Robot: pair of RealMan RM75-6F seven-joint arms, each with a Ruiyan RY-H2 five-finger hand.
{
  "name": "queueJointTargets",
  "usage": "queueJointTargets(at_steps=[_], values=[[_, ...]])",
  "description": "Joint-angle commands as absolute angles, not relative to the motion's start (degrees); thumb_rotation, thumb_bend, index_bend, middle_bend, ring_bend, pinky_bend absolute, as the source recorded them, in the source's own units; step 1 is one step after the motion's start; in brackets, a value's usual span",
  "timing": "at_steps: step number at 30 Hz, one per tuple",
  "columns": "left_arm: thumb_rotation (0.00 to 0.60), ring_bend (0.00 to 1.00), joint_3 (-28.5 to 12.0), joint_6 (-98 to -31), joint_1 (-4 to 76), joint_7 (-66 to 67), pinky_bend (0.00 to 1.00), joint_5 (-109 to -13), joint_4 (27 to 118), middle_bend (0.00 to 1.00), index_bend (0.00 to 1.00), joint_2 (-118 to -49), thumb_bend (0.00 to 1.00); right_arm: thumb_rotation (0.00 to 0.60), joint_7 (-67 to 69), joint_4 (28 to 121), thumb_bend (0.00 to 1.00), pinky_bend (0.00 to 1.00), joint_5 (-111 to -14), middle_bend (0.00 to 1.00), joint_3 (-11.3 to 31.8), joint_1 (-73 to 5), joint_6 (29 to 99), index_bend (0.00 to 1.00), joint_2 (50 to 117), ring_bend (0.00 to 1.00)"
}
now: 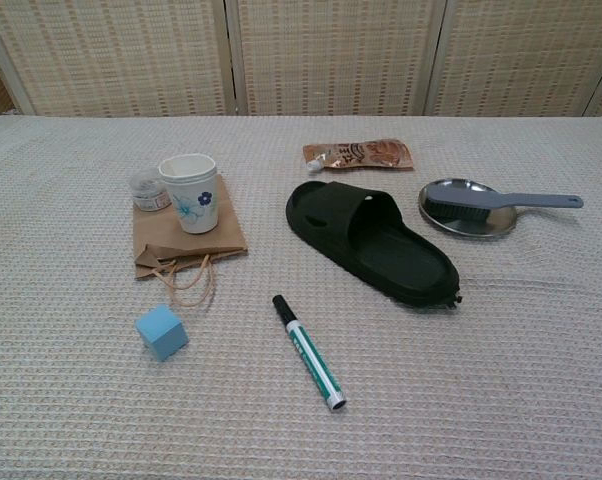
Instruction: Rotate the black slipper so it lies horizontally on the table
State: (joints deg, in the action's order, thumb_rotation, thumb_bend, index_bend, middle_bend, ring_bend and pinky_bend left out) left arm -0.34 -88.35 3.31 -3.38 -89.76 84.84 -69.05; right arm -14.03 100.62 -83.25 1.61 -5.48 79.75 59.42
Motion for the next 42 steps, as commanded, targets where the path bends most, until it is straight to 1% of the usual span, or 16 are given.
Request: queueJointTargets(at_steps=[1, 5, 9, 12, 15, 16, 18, 22, 27, 33, 38, 40, 42], values=[[0.600, 0.00, -0.3, -88.2, 3.3, -3.2, 0.10, -89.7, 84.8, 0.00, 0.00, -69.1, 0.49, 0.600, -14.1, 100.6, 0.14, 0.00, -82.7, 0.00, 1.8, -5.7, 79.4, 0.00, 59.5, 0.00], [0.600, 0.00, -0.3, -88.2, 3.5, -3.1, 0.10, -89.9, 84.9, 0.00, 0.00, -69.2, 0.49, 0.600, -14.2, 99.9, 0.14, 0.00, -82.1, 0.00, 2.1, -6.0, 78.9, 0.00, 60.0, 0.00], [0.600, 0.00, -0.4, -88.2, 3.6, -3.4, 0.10, -90.1, 85.0, 0.00, 0.00, -69.2, 0.49, 0.600, -14.7, 97.3, 0.14, 0.00, -80.6, 0.00, 3.6, -7.8, 77.2, 0.00, 62.4, 0.00], [0.600, 0.00, -0.4, -87.5, 3.9, -3.6, 0.10, -89.9, 84.8, 0.00, 0.00, -69.2, 0.49, 0.600, -15.7, 95.7, 0.14, 0.00, -78.8, 0.00, 5.7, -11.3, 73.3, 0.00, 64.4, 0.00], [0.600, 0.00, -0.5, -87.1, 4.1, -3.7, 0.10, -89.8, 84.7, 0.00, 0.00, -69.3, 0.49, 0.600, -18.0, 95.9, 0.14, 0.00, -74.3, 0.00, 8.6, -16.0, 67.3, 0.02, 66.3, 0.00], [0.600, 0.00, -0.5, -87.1, 4.2, -3.8, 0.10, -89.7, 84.6, 0.00, 0.00, -69.4, 0.49, 0.600, -18.9, 95.8, 0.14, 0.00, -72.5, 0.00, 9.9, -18.0, 65.4, 0.03, 67.4, 0.00], [0.600, 0.00, -0.5, -86.9, 4.2, -3.7, 0.10, -89.6, 84.6, 0.00, 0.00, -69.5, 0.49, 0.600, -21.7, 94.8, 0.15, 0.00, -69.8, 0.02, 11.6, -20.9, 63.3, 0.10, 69.8, 0.00], [0.600, 0.00, -0.4, -86.2, 4.3, -3.5, 0.10, -89.0, 84.4, 0.00, 0.00, -69.6, 0.49, 0.600, -29.6, 89.7, 0.18, 0.00, -64.2, 0.06, 14.2, -27.2, 60.7, 0.18, 77.4, 0.00], [0.600, 0.00, -0.5, -85.7, 4.3, -4.0, 0.10, -88.4, 84.1, 0.00, 0.00, -69.6, 0.49, 0.600, -35.7, 82.4, 0.19, 0.00, -57.0, 0.09, 15.9, -33.1, 57.8, 0.22, 84.9, 0.00], [0.600, 0.00, -0.6, -86.0, 4.0, -4.7, 0.10, -87.9, 84.0, 0.00, 0.00, -69.3, 0.49, 0.600, -38.3, 73.8, 0.19, 0.01, -51.4, 0.11, 16.8, -37.4, 56.4, 0.22, 92.0, 0.00], [0.600, 0.00, -0.7, -85.9, 4.1, -5.3, 0.10, -87.8, 83.6, 0.00, 0.00, -69.4, 0.49, 0.600, -39.1, 68.5, 0.19, 0.05, -48.9, 0.12, 17.0, -40.0, 55.6, 0.24, 96.2, 0.00], [0.600, 0.00, -0.8, -85.7, 4.1, -5.5, 0.10, -87.5, 83.4, 0.00, 0.00, -69.4, 0.49, 0.600, -39.4, 67.3, 0.19, 0.15, -48.1, 0.13, 17.5, -40.8, 56.2, 0.24, 97.5, 0.00], [0.600, 0.00, -0.9, -85.6, 4.1, -5.7, 0.10, -87.3, 83.3, 0.00, 0.00, -69.4, 0.49, 0.600, -39.1, 65.6, 0.20, 0.19, -48.2, 0.14, 17.7, -41.4, 56.9, 0.25, 98.7, 0.01]])
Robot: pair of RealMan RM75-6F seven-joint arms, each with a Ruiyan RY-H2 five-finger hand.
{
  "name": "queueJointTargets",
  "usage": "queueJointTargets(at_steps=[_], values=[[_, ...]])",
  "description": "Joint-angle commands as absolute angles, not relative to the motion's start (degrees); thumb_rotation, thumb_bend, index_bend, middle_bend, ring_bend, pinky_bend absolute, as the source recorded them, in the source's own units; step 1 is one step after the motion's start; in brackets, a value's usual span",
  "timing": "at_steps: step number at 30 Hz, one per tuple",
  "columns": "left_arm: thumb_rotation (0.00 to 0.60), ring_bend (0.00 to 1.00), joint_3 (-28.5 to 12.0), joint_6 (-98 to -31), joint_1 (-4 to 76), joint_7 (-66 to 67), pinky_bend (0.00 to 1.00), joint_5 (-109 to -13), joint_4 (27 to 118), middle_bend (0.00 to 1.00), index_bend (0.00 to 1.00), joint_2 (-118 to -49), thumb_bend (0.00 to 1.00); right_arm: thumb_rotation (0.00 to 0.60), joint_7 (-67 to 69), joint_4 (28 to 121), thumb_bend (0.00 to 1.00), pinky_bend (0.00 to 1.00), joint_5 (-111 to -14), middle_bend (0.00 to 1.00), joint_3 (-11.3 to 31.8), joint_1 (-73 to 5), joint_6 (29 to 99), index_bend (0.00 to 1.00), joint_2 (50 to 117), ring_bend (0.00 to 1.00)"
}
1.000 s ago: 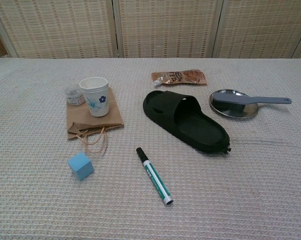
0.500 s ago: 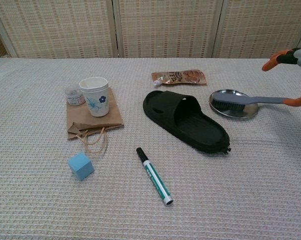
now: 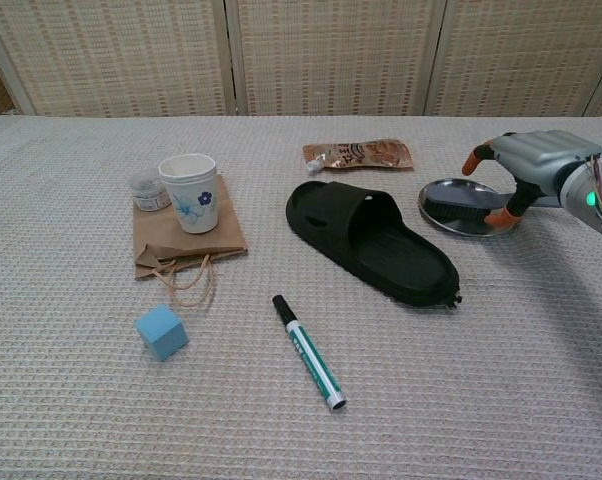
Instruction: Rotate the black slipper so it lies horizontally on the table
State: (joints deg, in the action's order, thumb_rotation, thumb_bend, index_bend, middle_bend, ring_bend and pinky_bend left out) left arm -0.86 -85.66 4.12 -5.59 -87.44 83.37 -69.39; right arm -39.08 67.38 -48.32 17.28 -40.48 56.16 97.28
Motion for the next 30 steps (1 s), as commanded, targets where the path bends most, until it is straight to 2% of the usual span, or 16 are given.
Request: queueJointTargets(at_steps=[1, 7, 21, 25, 30], values=[[0.600, 0.00, -1.0, -85.5, 4.2, -5.8, 0.10, -87.2, 83.2, 0.00, 0.00, -69.4, 0.49, 0.600, -39.0, 64.8, 0.20, 0.19, -48.2, 0.15, 17.7, -41.6, 57.0, 0.26, 99.2, 0.02], [0.600, 0.00, -1.1, -85.2, 4.3, -6.1, 0.10, -86.9, 82.9, 0.00, 0.00, -69.5, 0.49, 0.600, -38.6, 60.8, 0.21, 0.19, -47.2, 0.18, 18.1, -43.3, 55.9, 0.31, 101.3, 0.04], [0.600, 0.00, -1.7, -84.5, 4.4, -5.9, 0.10, -85.5, 82.3, 0.00, 0.00, -69.8, 0.49, 0.600, -38.8, 52.9, 0.22, 0.20, -44.9, 0.19, 18.6, -46.4, 52.7, 0.33, 105.3, 0.05], [0.600, 0.00, -1.8, -84.2, 4.5, -6.1, 0.10, -85.3, 82.1, 0.00, 0.00, -69.9, 0.49, 0.600, -38.2, 51.0, 0.22, 0.23, -45.4, 0.23, 18.2, -46.6, 52.3, 0.39, 106.2, 0.09], [0.600, 0.00, -1.8, -84.3, 4.5, -6.5, 0.10, -85.4, 82.1, 0.00, 0.00, -69.8, 0.49, 0.600, -37.3, 49.9, 0.23, 0.35, -46.2, 0.32, 17.9, -46.6, 52.4, 0.52, 106.9, 0.20]])
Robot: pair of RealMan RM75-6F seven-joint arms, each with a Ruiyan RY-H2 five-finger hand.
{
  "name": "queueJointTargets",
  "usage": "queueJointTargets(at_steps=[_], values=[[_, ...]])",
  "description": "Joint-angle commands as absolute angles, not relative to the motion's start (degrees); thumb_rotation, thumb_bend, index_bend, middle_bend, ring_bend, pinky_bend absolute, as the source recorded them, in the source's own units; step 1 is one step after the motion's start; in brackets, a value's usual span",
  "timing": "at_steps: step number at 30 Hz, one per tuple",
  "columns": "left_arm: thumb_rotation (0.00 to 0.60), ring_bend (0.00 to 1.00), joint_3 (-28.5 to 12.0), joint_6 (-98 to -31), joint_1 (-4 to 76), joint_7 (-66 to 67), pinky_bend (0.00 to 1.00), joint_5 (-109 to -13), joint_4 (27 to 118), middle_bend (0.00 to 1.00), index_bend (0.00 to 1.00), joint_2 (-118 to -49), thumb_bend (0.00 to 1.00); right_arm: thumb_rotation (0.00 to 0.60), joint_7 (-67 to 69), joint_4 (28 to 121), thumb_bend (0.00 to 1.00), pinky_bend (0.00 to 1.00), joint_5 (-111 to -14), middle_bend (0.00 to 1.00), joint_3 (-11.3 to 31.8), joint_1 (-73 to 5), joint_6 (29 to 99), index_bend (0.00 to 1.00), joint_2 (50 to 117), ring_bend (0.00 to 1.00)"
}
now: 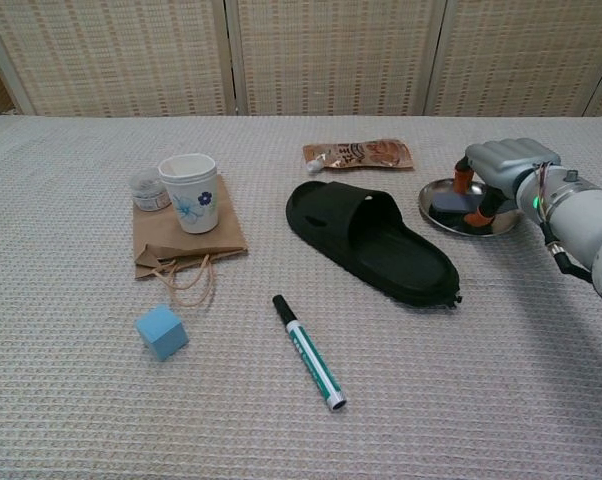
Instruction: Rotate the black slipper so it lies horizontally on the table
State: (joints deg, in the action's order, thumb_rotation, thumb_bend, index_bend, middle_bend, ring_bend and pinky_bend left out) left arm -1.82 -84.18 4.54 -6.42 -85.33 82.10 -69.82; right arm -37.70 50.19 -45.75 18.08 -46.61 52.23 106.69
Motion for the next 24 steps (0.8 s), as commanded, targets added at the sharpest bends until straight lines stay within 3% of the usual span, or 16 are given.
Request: queueJointTargets(at_steps=[1, 7, 15, 24], values=[[0.600, 0.00, -1.8, -84.4, 4.5, -6.5, 0.10, -85.5, 82.1, 0.00, 0.00, -69.8, 0.49, 0.600, -37.1, 49.8, 0.23, 0.37, -46.6, 0.33, 17.8, -46.5, 52.6, 0.53, 107.0, 0.21], [0.600, 0.00, -1.6, -84.8, 4.4, -6.7, 0.10, -85.9, 82.2, 0.00, 0.00, -69.7, 0.49, 0.600, -36.8, 49.5, 0.24, 0.51, -47.9, 0.41, 17.2, -46.2, 53.5, 0.64, 107.4, 0.31], [0.600, 0.00, -1.5, -85.0, 4.3, -6.7, 0.10, -86.2, 82.3, 0.00, 0.00, -69.6, 0.49, 0.600, -36.0, 49.8, 0.27, 0.59, -50.4, 0.46, 16.7, -45.7, 55.3, 0.72, 107.1, 0.38], [0.600, 0.00, -1.1, -85.0, 4.3, -6.2, 0.10, -86.8, 82.6, 0.00, 0.00, -69.6, 0.49, 0.600, -34.1, 48.9, 0.33, 0.74, -53.7, 0.56, 15.8, -45.4, 55.7, 0.85, 107.3, 0.52]])
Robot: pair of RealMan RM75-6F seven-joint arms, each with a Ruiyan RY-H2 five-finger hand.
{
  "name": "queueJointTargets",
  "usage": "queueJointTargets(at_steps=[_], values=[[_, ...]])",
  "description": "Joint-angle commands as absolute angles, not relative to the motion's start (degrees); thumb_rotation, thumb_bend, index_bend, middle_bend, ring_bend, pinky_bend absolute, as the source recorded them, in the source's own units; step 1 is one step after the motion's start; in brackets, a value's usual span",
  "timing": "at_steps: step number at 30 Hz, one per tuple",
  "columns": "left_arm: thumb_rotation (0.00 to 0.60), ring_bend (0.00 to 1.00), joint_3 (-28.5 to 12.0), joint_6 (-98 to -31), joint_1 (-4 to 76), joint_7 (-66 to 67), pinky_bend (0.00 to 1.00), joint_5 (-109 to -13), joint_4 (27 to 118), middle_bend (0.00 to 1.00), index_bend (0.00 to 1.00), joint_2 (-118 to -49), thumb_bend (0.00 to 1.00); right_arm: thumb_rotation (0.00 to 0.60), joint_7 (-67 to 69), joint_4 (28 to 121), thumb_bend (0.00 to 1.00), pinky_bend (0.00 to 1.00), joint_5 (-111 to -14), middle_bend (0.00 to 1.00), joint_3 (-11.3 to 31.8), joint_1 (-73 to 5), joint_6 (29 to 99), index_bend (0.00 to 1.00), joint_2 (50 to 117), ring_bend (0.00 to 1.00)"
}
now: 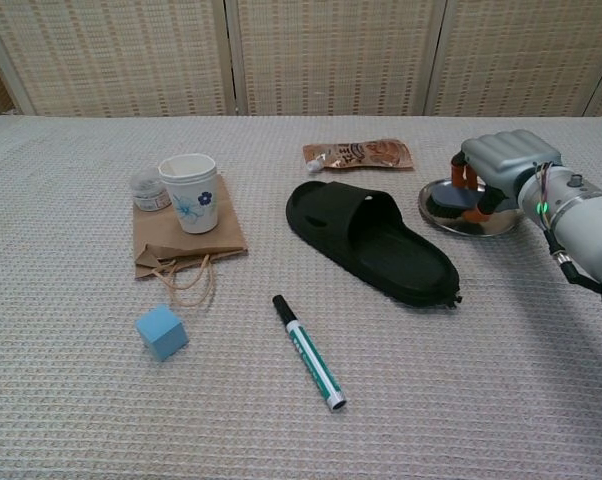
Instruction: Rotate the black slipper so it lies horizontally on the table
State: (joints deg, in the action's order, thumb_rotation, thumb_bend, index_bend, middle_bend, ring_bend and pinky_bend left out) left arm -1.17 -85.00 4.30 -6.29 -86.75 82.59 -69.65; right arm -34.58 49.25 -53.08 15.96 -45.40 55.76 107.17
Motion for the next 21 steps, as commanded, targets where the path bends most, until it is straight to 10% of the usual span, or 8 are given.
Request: queueJointTargets(at_steps=[1, 21], values=[[0.600, 0.00, -1.2, -85.1, 4.3, -6.2, 0.10, -86.8, 82.6, 0.00, 0.00, -69.7, 0.49, 0.600, -33.8, 48.7, 0.34, 0.76, -54.1, 0.57, 15.7, -45.4, 55.7, 0.86, 107.3, 0.53], [0.600, 0.00, 1.6, -82.7, 7.0, -5.5, 0.10, -93.3, 85.2, 0.00, 0.00, -70.0, 0.51, 0.600, -32.9, 56.9, 0.44, 0.90, -57.9, 0.61, 17.7, -44.4, 59.6, 0.91, 99.8, 0.58]])
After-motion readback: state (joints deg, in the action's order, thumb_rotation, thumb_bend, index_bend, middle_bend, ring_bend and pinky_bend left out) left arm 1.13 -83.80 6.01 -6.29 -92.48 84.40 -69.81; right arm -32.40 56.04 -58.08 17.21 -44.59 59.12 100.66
